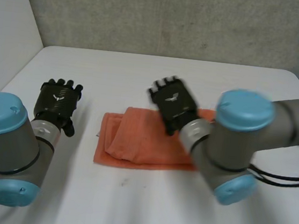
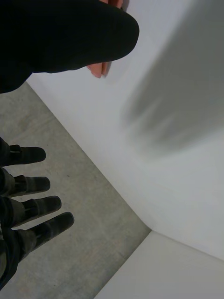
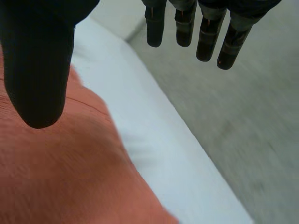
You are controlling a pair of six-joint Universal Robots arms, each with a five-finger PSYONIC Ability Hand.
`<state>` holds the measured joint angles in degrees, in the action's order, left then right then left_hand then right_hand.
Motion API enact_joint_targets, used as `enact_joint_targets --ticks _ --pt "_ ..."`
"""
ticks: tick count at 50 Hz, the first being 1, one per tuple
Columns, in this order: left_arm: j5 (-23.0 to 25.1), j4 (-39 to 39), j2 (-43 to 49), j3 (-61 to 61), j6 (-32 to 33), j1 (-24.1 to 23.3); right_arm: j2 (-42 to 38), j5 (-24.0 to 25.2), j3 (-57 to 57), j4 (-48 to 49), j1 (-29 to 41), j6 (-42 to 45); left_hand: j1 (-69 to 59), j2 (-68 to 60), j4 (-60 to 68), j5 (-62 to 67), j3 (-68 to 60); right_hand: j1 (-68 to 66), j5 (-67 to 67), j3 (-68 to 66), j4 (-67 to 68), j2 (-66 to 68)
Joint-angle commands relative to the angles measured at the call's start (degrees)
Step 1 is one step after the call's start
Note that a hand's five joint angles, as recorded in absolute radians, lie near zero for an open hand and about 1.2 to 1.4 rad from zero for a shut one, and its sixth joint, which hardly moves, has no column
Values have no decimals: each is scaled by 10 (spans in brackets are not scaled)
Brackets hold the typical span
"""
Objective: Fold the laundry
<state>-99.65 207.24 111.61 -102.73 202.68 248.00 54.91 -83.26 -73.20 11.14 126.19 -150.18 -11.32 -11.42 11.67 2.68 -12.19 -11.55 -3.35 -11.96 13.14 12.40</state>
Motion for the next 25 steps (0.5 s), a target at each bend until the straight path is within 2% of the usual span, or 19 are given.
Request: enact_joint_targets --ticks 1,2,5,9,10,14,16,17,18,21,25 --pt "2 0 0 3 0 -21 60 10 -112 -41 -113 -103 13 14 -17 -27 22 15 34 20 -31 -24" --pt "4 0 0 7 -1 -29 63 25 -148 -46 -144 -103 13 14 -17 -27 22 15 34 20 -31 -24" --pt "14 1 4 14 -1 -45 62 43 -179 -46 -174 -102 11 12 -15 -25 20 15 34 20 -31 -24" --pt "27 0 7 27 0 -59 59 78 -212 -36 -221 -101 9 10 -13 -23 18 -76 -58 -72 60 67" --pt "31 0 9 32 0 -66 57 86 -218 -28 -233 -101 9 10 -13 -23 18 -171 -153 -167 155 163" --pt "33 0 11 40 -1 -78 41 105 -223 -12 -246 -103 9 10 -13 -23 18 -393 -375 -389 378 385" --pt "31 -1 11 38 -2 -81 25 106 -219 -14 -247 -100 9 10 -13 -23 18 -454 -436 -450 438 446" --pt "31 -1 10 35 -2 -81 18 103 -215 -14 -246 -100 11 12 -15 -25 20 -535 -517 -531 519 526" --pt "31 -1 9 32 -2 -80 10 104 -214 -7 -246 -100 11 12 -15 -25 20 -683 -665 -679 667 675" --pt "31 -1 6 27 -3 -79 14 102 -208 6 -246 -99 11 12 -15 -25 20 -685 -666 -680 669 676" --pt "30 0 3 22 -4 -74 64 92 -174 35 -238 -99 11 12 -15 -25 20 -685 -666 -680 669 676"
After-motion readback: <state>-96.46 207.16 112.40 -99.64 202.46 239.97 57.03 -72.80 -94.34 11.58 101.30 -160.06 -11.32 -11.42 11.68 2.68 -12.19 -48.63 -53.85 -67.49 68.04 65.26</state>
